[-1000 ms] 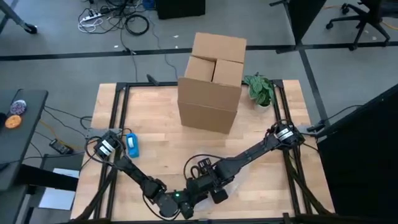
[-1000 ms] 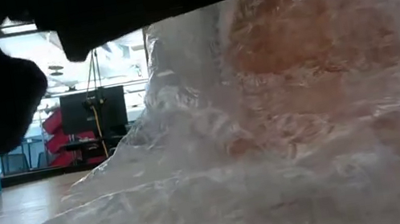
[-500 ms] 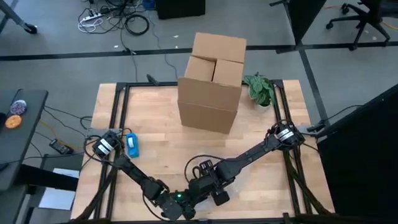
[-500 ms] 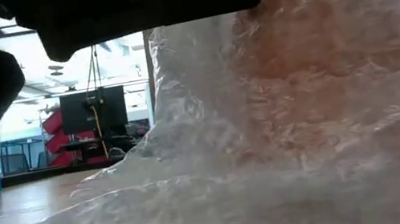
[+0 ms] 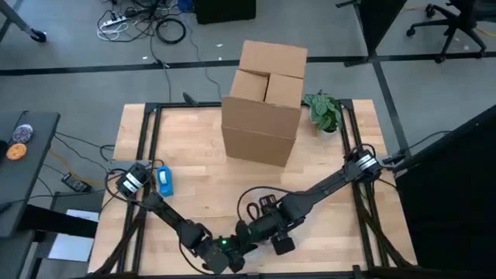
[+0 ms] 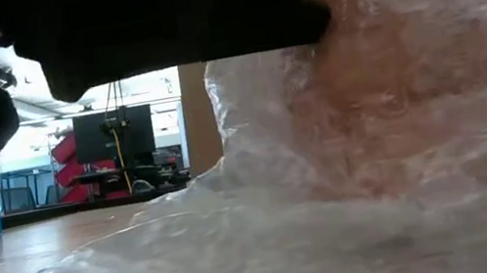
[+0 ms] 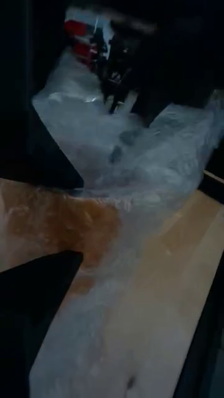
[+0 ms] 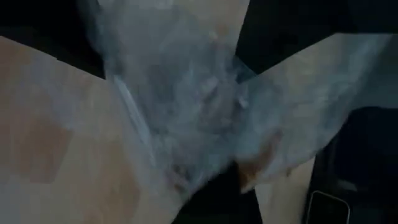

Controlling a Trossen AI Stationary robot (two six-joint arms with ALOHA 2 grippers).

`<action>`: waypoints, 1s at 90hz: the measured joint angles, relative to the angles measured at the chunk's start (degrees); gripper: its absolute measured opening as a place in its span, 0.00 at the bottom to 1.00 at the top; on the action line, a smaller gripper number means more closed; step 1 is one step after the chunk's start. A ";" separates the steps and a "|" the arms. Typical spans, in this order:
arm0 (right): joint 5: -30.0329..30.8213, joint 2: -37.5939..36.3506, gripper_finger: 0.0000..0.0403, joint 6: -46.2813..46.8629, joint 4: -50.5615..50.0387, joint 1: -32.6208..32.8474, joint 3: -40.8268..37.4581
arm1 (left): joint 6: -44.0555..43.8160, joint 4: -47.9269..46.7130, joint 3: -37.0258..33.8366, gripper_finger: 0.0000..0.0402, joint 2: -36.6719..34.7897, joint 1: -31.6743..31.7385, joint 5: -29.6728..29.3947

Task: Wrap mug
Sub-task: Wrap the orange mug using the transparent bubble wrap

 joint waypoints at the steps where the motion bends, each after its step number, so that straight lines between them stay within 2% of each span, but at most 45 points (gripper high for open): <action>1: 0.01 -0.30 0.69 0.38 -0.39 0.01 0.00 | -0.04 -0.12 0.00 0.40 0.00 -0.01 0.04; 27: 2.86 -8.51 0.66 13.71 -12.33 2.53 -0.02 | -0.08 0.17 -0.07 0.40 0.15 -0.39 0.25; 45: 4.21 -12.02 0.64 29.61 -26.55 8.01 -0.16 | 0.37 0.63 0.70 0.40 0.22 -0.39 0.29; 54: 4.51 -14.04 0.62 35.66 -23.77 11.92 -3.55 | 0.40 0.06 1.78 0.40 0.26 -0.39 0.59; 61: 2.68 -14.09 0.60 41.26 -25.65 14.53 -6.82 | 0.58 -0.92 2.62 0.40 0.26 -0.41 0.61; 67: 1.52 -14.04 0.59 44.40 -25.74 16.87 -11.44 | 0.62 -1.10 2.95 0.40 0.26 -0.41 0.62; 76: 3.39 -14.00 0.56 46.51 -21.76 19.70 -19.35 | 0.63 -0.93 2.99 0.40 0.26 -0.40 1.62; 82: 7.71 -13.91 0.54 47.38 -16.21 20.30 -25.42 | 0.66 -0.65 2.99 0.40 0.26 -0.37 1.91; 90: 18.65 -13.87 0.52 47.33 -8.22 20.06 -33.00 | 0.65 -0.57 2.99 0.40 0.26 0.03 3.08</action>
